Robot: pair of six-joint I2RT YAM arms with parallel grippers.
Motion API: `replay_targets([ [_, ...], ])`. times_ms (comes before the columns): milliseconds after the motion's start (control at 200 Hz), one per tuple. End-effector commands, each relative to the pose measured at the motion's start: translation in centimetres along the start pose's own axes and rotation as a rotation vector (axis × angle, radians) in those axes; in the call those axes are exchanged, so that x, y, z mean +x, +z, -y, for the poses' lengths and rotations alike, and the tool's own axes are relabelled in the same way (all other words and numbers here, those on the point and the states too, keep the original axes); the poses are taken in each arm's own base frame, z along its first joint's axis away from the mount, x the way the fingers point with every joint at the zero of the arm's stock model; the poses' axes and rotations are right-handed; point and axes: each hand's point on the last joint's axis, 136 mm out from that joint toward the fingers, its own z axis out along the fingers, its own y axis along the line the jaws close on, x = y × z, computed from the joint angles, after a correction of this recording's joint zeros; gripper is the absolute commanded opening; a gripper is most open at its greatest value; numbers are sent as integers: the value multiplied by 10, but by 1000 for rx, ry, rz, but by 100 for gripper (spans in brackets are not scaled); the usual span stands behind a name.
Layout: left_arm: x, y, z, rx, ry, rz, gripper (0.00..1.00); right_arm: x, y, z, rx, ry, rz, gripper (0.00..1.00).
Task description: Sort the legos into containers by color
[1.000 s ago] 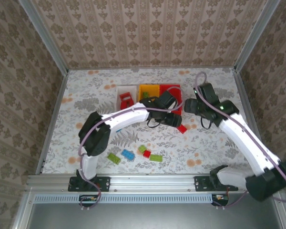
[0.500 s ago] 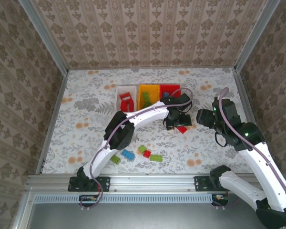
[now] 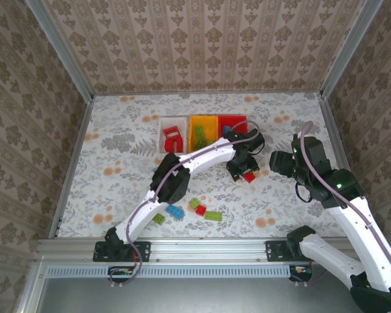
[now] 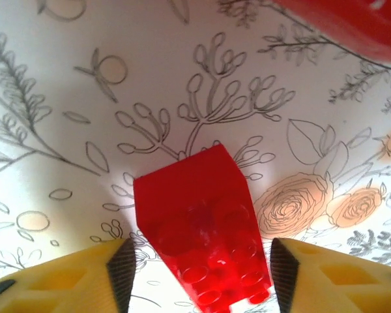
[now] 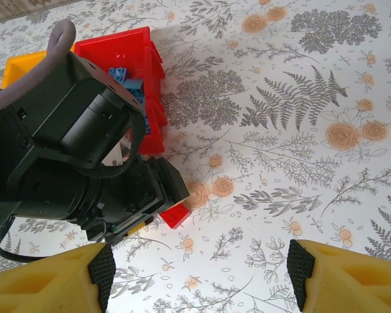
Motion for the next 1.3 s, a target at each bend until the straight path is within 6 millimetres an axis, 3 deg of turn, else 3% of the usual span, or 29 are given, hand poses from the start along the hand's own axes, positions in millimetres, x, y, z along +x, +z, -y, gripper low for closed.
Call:
replay_targets([
  [0,3,7,-20,-92,-85,-6,51,8,-1,3,5,-23,-26,74],
  [185,9,16,-35,-127,-106,-35,36,8,2,0,-9,-30,-30,74],
  [275,4,8,-40,-121,-95,-14,25,8,2,-2,-16,-32,-32,74],
  [370,-7,-20,-47,-114,-54,53,20,8,3,-5,-31,-35,-35,74],
  [460,-21,-59,-60,-113,-2,144,18,8,5,-12,-67,-45,-38,73],
  [710,-51,-160,-144,-148,28,352,16,11,20,-53,-229,-89,-75,71],
  [770,-64,-177,-162,-142,38,386,16,13,23,-65,-259,-110,-82,71],
  [845,-86,-191,-170,-98,72,408,15,13,26,-83,-290,-136,-86,71],
  [940,-117,-199,-171,-54,120,405,15,17,31,-106,-314,-180,-97,71],
  [1080,-159,-195,-166,-73,214,382,15,15,35,-131,-334,-212,-102,71],
  [1295,-198,-182,-172,-123,235,358,15,8,38,-138,-327,-211,-95,71],
])
